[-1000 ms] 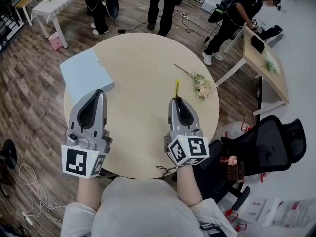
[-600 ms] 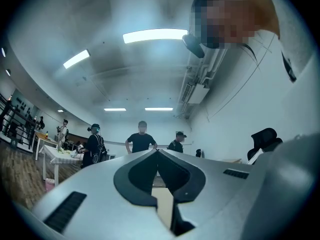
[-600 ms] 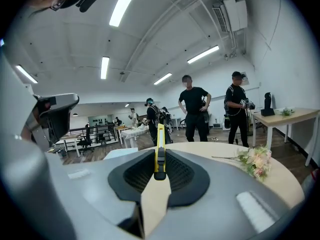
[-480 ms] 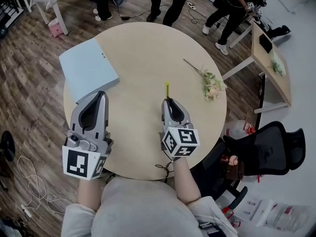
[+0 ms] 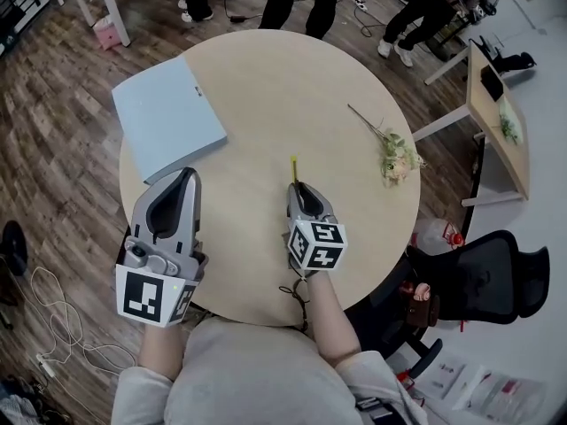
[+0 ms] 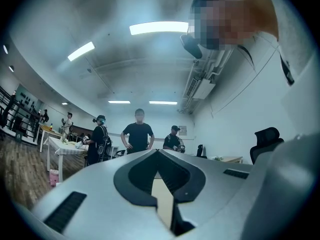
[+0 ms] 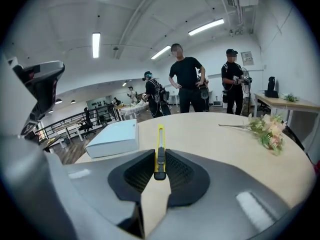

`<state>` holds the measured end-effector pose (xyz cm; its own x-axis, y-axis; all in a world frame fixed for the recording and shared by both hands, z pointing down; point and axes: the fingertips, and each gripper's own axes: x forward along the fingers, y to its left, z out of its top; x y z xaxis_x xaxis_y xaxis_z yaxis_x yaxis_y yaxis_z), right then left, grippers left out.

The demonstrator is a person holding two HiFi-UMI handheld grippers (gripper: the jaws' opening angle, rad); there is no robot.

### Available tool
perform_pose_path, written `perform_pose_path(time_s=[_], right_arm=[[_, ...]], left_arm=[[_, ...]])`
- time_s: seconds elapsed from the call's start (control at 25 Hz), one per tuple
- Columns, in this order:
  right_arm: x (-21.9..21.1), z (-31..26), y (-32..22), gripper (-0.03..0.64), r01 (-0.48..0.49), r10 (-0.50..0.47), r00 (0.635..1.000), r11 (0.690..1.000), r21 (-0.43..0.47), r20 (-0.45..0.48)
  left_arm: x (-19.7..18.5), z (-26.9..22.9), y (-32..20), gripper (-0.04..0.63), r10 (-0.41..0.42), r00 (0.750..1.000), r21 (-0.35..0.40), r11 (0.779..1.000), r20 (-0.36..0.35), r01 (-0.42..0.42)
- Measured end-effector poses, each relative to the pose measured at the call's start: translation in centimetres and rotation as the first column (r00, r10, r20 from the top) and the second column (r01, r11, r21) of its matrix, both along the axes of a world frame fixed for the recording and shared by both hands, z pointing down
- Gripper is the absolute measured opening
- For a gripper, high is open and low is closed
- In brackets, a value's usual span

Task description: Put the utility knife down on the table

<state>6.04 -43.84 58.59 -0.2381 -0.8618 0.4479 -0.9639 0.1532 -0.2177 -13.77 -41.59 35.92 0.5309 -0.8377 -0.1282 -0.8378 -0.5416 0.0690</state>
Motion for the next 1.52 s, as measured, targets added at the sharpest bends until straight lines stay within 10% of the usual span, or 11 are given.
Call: perform_pose_path(time_s=[0.84, 1.52], right_arm=[[-1.2, 11.2, -0.5, 0.074, 0.031, -0.068, 0.993, 0.945, -0.325, -0.101], [-1.7, 10.0, -0.7, 0.120, 0.052, -0.087, 0.990, 0.956, -0.289, -0.108]], left_arm=[[-1.2, 2.7, -1.9, 0.009, -0.018, 1.000, -0.066, 0.998, 0.004, 0.018], [-1.0, 2.7, -2.2, 0.009, -0.009, 1.000, -0.064, 0.998, 0.000, 0.009]])
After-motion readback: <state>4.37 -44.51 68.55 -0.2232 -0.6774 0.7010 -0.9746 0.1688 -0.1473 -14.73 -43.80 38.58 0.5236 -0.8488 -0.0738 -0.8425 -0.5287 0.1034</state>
